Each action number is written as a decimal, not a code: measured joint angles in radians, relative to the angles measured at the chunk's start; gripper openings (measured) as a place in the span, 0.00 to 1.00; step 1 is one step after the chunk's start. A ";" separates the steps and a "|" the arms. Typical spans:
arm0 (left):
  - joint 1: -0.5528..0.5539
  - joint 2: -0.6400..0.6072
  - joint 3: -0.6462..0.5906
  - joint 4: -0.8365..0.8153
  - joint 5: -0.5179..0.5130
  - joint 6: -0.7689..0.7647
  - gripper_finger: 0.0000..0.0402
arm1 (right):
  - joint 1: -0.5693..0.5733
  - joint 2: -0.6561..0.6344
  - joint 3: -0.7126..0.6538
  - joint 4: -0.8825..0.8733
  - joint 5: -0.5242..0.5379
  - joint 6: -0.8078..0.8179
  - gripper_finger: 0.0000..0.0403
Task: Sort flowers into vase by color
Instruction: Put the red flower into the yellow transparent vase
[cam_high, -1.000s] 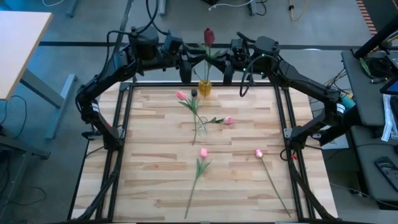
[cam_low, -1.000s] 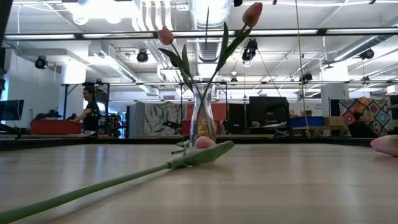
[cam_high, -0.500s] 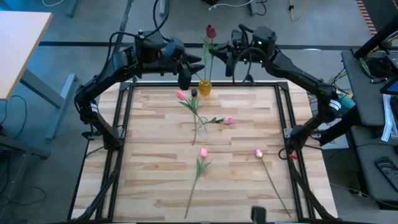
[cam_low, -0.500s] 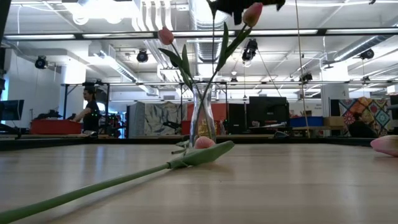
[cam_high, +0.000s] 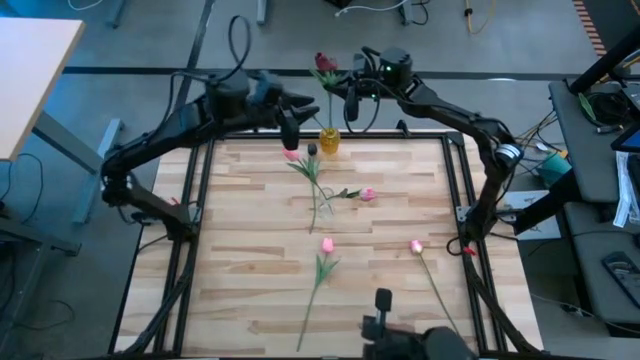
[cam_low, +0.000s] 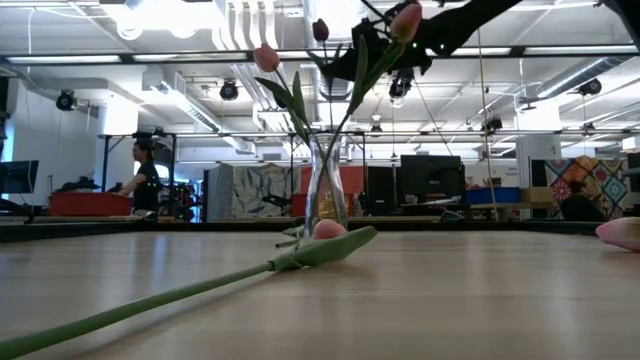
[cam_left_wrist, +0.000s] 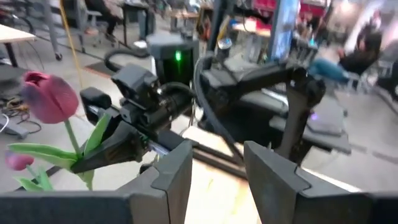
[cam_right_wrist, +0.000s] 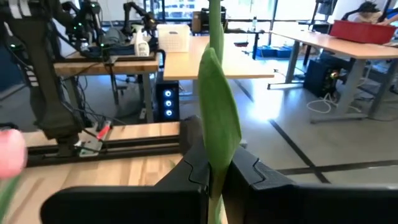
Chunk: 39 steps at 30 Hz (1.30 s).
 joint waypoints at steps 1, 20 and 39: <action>0.000 -0.023 -0.035 0.027 -0.013 -0.008 0.33 | -0.002 0.008 0.000 0.008 0.000 -0.001 0.03; 0.000 -0.257 -0.242 0.059 -0.171 -0.048 0.33 | -0.028 0.104 -0.006 0.066 -0.012 -0.038 0.03; -0.011 -0.255 -0.242 0.044 -0.166 -0.043 0.33 | -0.028 0.113 -0.007 -0.095 0.029 -0.041 0.25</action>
